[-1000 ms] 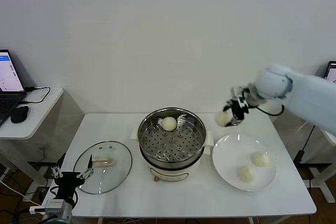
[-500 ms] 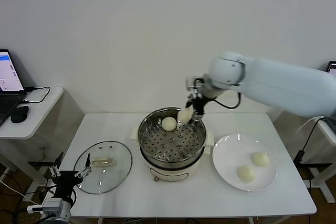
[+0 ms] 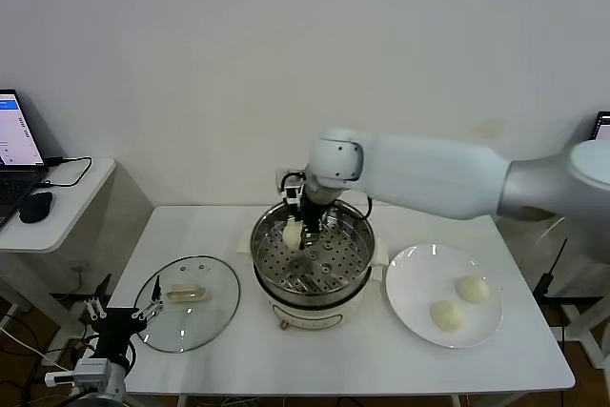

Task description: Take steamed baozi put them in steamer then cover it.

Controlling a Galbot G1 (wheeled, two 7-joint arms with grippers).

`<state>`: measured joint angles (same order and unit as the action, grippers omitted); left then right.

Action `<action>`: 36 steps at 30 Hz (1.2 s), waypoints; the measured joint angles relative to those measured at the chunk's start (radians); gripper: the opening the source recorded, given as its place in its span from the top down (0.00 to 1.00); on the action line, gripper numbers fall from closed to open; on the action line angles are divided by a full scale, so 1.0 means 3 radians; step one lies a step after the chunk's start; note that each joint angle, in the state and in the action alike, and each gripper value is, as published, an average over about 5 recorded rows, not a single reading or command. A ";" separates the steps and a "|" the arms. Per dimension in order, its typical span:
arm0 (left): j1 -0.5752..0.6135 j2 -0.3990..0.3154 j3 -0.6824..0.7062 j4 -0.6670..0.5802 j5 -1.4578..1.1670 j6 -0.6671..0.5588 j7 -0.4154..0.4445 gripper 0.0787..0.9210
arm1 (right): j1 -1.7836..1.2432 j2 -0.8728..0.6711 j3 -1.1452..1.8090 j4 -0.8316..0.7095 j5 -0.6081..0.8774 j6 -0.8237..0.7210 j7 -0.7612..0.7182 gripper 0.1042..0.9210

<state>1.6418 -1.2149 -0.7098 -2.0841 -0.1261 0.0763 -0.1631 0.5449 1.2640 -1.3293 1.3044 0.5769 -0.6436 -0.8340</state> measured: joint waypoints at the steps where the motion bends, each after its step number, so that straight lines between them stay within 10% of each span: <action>1: -0.0002 -0.0003 0.0002 0.0000 0.0000 0.0000 0.0000 0.12 | -0.0026 0.0028 0.0002 -0.0025 -0.0003 -0.0005 0.0012 0.38; 11: -0.0011 -0.0034 0.0031 -0.0003 0.0014 0.0000 0.0000 0.12 | -0.0215 0.0184 0.0059 -0.0201 -0.0015 -0.0028 0.0111 0.37; 20: 0.0001 -0.0032 0.0026 -0.0036 0.0017 0.0006 0.0000 0.12 | -0.0114 0.0078 0.0064 -0.0125 -0.0063 -0.0008 -0.0011 0.14; 36: 0.0010 0.0004 0.0083 -0.0039 0.0041 0.0009 0.0001 0.12 | 0.0616 -0.1182 -0.0193 0.0755 -0.0432 0.0433 -0.0733 0.12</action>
<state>1.6449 -1.2139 -0.6849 -2.0957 -0.1138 0.0789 -0.1629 0.7296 0.9093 -1.3873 1.5309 0.4474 -0.5137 -1.0539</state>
